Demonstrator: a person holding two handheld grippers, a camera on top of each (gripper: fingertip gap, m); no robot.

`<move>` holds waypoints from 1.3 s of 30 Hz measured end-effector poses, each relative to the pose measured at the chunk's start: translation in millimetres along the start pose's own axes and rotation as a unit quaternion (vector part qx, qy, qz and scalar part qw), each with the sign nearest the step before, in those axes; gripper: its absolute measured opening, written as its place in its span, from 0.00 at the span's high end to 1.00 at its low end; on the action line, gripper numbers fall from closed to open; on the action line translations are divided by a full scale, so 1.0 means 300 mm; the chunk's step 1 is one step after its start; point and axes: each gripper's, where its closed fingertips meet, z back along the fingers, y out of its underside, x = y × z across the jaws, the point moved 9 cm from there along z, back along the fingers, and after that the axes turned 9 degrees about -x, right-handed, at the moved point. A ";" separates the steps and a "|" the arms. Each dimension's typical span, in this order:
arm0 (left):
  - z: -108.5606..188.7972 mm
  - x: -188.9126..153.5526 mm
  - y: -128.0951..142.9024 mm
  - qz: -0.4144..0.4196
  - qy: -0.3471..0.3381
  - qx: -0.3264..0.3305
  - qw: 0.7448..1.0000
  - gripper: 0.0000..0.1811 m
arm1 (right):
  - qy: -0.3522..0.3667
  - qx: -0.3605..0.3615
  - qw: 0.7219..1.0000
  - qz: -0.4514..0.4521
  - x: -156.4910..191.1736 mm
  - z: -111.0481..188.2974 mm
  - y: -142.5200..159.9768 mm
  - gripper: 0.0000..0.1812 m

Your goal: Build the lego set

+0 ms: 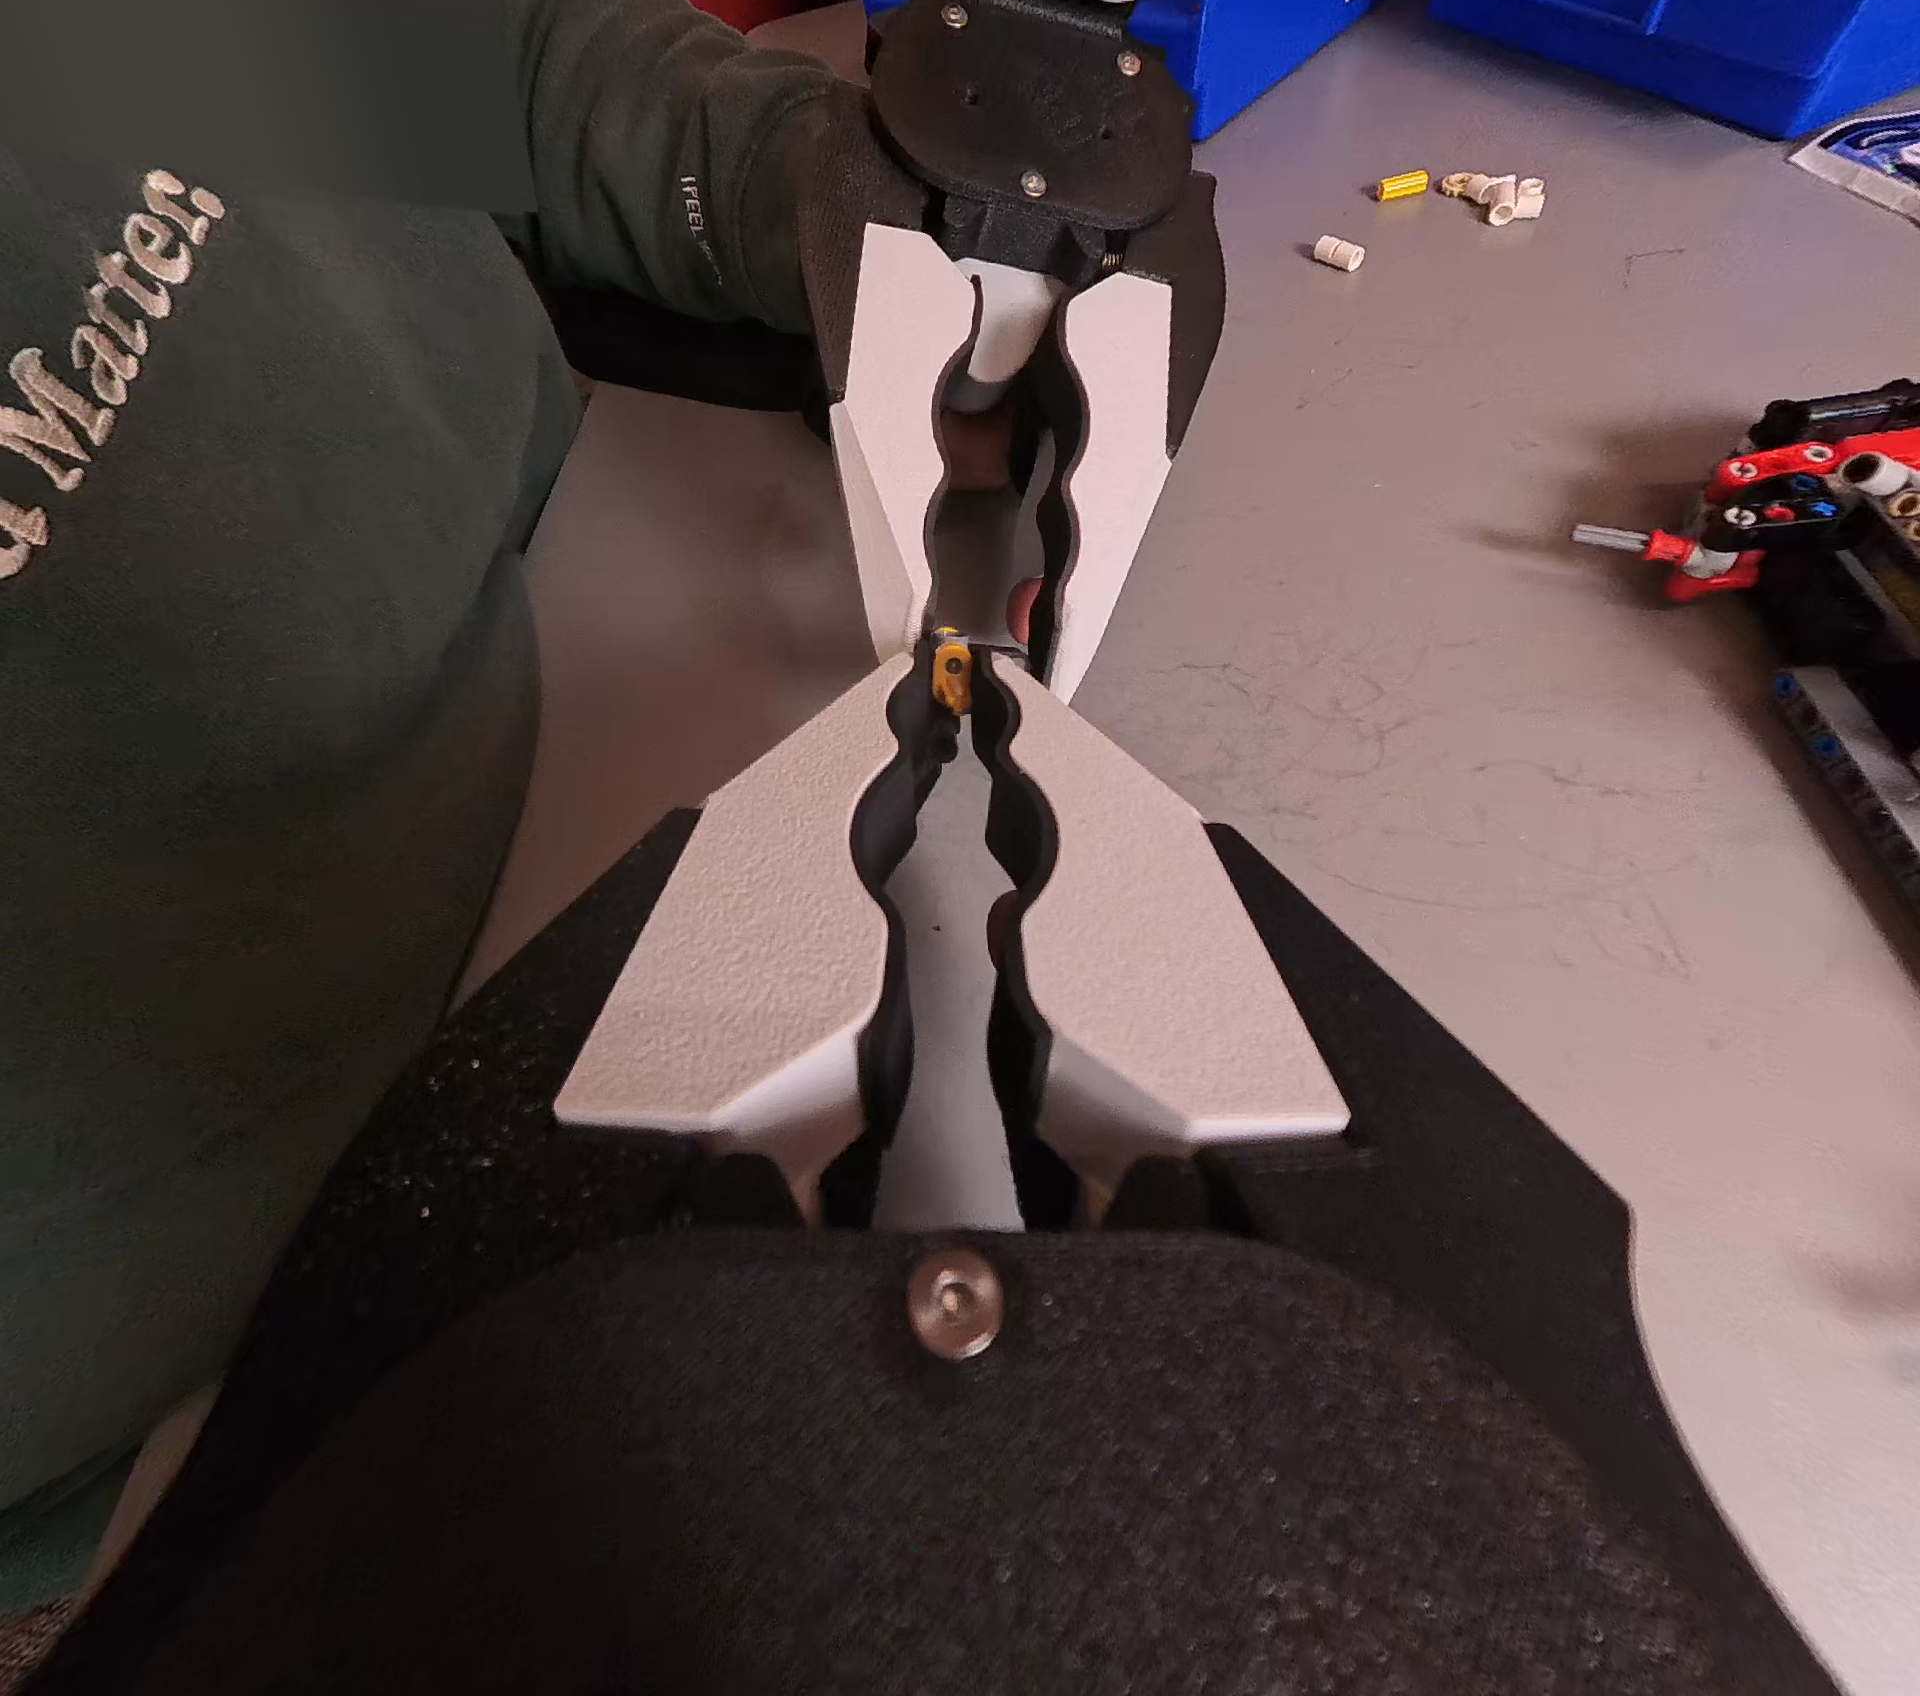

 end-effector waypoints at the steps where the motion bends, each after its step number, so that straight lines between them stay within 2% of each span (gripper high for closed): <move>1: 0.000 0.000 0.000 -0.001 -0.001 0.001 1.000 0.88 | 0.000 -0.001 1.000 0.000 0.000 0.000 0.001 0.98; 7: 0.004 -0.005 -0.002 -0.028 -0.002 0.001 1.000 0.88 | 0.007 -0.001 1.000 0.022 0.010 -0.005 -0.004 0.98; 14: 0.030 -0.028 -0.033 -0.125 0.014 -0.070 0.990 0.87 | 0.044 -0.031 0.993 0.107 0.058 -0.002 -0.076 0.98; 27: 0.030 -0.040 -0.039 -0.155 0.010 -0.089 0.984 0.87 | 0.065 -0.021 0.985 0.160 0.082 0.009 -0.090 0.97; 33: 0.040 -0.011 -0.037 -0.154 -0.024 -0.071 0.985 0.88 | 0.079 -0.020 0.985 0.149 0.047 0.026 -0.072 0.95; 39: 0.068 0.037 -0.036 -0.188 -0.098 -0.030 0.977 0.88 | 0.102 0.037 0.989 0.101 -0.038 0.043 0.015 0.91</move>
